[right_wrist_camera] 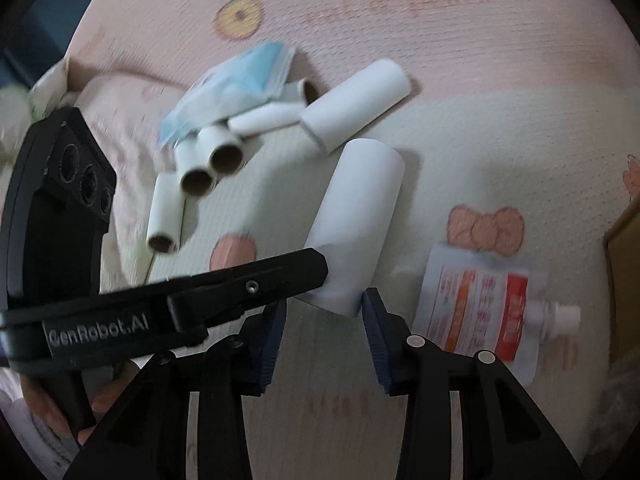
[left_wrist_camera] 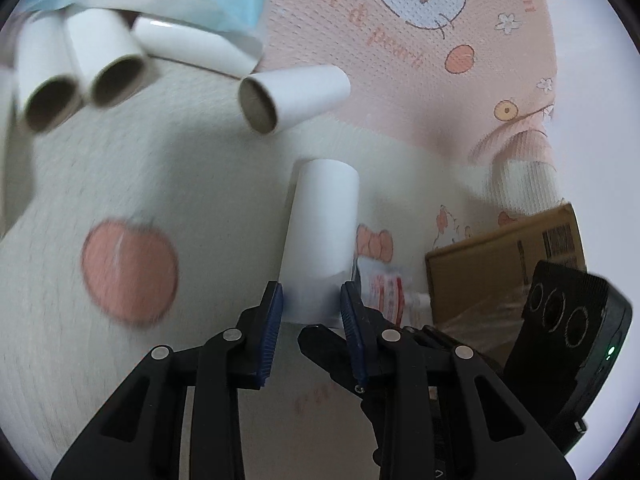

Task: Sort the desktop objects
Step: 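Move both grippers toward a white tube lying near the milk pouch, then close the right gripper on the white tube while the left gripper clamps it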

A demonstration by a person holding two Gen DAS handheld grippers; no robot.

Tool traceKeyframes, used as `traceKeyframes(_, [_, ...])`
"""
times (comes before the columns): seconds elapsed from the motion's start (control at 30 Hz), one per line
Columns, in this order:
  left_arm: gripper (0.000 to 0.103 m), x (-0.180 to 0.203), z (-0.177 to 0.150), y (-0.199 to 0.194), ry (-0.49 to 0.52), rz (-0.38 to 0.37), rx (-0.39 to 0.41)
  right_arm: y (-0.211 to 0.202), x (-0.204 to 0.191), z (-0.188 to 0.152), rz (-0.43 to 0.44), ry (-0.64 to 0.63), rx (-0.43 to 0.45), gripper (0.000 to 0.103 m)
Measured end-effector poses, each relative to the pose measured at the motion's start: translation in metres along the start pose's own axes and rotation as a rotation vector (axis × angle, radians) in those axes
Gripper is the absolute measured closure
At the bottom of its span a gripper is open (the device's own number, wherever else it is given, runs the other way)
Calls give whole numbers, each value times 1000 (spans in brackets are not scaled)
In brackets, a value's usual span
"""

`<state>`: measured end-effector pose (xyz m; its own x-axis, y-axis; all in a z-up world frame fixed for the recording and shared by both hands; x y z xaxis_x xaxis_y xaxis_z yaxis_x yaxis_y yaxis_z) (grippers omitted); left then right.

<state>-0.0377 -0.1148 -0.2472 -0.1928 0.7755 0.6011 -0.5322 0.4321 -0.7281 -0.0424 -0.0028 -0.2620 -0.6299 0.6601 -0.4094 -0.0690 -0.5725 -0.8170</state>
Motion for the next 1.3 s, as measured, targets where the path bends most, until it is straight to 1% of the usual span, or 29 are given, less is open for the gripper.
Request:
traceKeyframes(0.07, [70,5,-11,-4,21,21,14,-5,-3,-8,2,-34,-14,66])
traceKeyframes(0.13, [70,12,-20,-6,66,49,3,-9,-5,-16,4,-66,-23,66])
traceKeyframes(0.2, [70,16,-26,-9,86,62,-6,-16,-7,-24,12,-95,-30,66])
traceKeyframes(0.3, [70,20,-33,-12,60,29,-11,-25,-9,-33,16,-132,-26,66])
traceKeyframes(0.37, [70,20,-36,-14,35,1,-13,-26,-5,-37,20,-130,-30,66])
traceKeyframes(0.43, [70,22,-35,-11,22,-17,-30,-26,2,-39,24,-100,-35,66])
traceKeyframes(0.53, [70,21,-35,-11,0,-29,-37,-30,8,-40,67,-47,-33,66])
traceKeyframes(0.6, [66,18,-36,-10,-6,-29,-39,-33,7,-40,82,-41,-24,66])
traceKeyframes(0.63, [63,17,-35,-10,-10,-31,-39,-34,6,-40,82,-42,-22,66])
traceKeyframes(0.67, [62,15,-35,-10,-15,-30,-40,-34,5,-40,78,-42,-20,65])
traceKeyframes(0.73, [61,11,-34,-10,-31,-36,-44,-31,6,-39,69,-36,-29,58])
traceKeyframes(0.83, [59,6,-31,-12,-57,-54,-47,-26,9,-37,60,-7,-45,54])
traceKeyframes(0.93, [58,1,-25,-12,-80,-74,-45,-23,15,-34,110,52,-51,47])
traceKeyframes(1.07, [57,-3,-14,-11,-115,-111,-45,-19,27,-27,148,151,-39,45])
traceKeyframes(1.13, [57,0,-7,-8,-101,-112,-46,-17,31,-21,147,190,-29,45])
traceKeyframes(1.3, [57,3,10,6,-96,-118,-58,-9,36,-11,98,214,-11,45])
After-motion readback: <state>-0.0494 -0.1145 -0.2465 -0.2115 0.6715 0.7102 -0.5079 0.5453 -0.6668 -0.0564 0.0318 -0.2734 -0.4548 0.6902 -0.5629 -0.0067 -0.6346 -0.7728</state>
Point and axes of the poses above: each gripper's, at about its wrist camera, not at the fingertips, and y roughly the way its jaws point, x to its right, z to its top, the point moved 3 cm from there along y, roughly the way its jaws point, and after that the axes turned 5 degrees about y, right-handed, at the moved point
